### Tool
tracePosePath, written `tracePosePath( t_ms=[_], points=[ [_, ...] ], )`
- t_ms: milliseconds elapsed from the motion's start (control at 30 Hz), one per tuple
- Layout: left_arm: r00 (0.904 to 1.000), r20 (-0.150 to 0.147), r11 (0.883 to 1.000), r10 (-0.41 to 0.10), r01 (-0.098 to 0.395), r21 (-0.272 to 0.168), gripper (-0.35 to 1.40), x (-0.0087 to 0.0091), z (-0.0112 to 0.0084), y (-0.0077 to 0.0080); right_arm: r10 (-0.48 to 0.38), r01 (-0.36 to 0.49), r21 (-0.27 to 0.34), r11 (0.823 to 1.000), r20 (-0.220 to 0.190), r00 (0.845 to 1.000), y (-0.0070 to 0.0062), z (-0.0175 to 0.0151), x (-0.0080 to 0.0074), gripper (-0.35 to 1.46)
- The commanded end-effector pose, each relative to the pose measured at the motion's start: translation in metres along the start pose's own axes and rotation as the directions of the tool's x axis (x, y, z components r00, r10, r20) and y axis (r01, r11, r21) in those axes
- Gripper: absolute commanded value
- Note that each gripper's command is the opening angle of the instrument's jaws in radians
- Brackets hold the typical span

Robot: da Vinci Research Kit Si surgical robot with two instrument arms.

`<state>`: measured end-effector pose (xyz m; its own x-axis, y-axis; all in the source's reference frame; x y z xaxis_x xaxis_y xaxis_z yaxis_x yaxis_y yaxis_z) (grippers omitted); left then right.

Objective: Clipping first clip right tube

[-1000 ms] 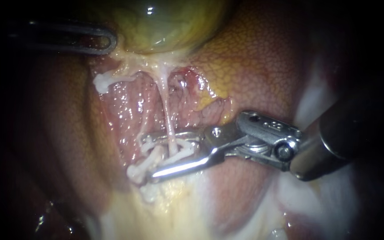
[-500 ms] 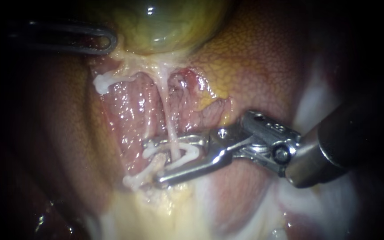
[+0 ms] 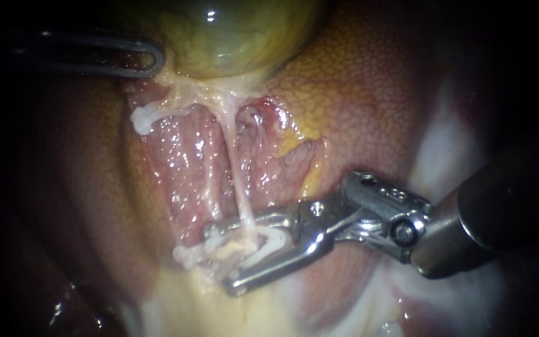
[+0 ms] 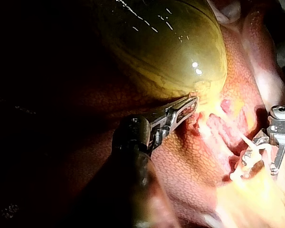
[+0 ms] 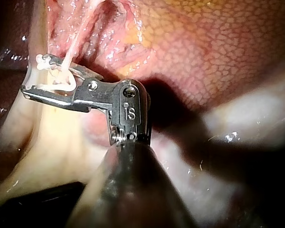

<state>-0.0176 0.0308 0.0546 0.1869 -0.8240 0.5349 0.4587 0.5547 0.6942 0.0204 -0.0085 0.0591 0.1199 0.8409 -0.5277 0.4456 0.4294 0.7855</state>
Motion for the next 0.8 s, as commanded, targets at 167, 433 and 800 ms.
tracePosePath(
  t_ms=[167, 433, 800],
  points=[
    [1.0, 0.0, 1.0, 0.0, 0.0, 0.0, -0.35, 0.0, 0.0, 0.0, 0.032, -0.032, -0.028, 0.999, -0.009, 0.999, 0.0002, -0.0003, 0.0005, 0.13],
    [1.0, 0.0, 1.0, 0.0, 0.0, 0.0, -0.35, 0.0, -0.0001, 0.0, 0.033, -0.034, -0.037, 0.999, -0.016, 0.999, 0.0003, -0.0003, 0.0008, -0.09],
    [1.0, 0.0, 1.0, 0.0, 0.0, 0.0, -0.35, 0.0, -0.0001, 0.0, 0.107, -0.107, -0.022, 0.994, 0.017, 0.994, 0.0005, -0.0003, 0.0004, -0.35]
  ],
)
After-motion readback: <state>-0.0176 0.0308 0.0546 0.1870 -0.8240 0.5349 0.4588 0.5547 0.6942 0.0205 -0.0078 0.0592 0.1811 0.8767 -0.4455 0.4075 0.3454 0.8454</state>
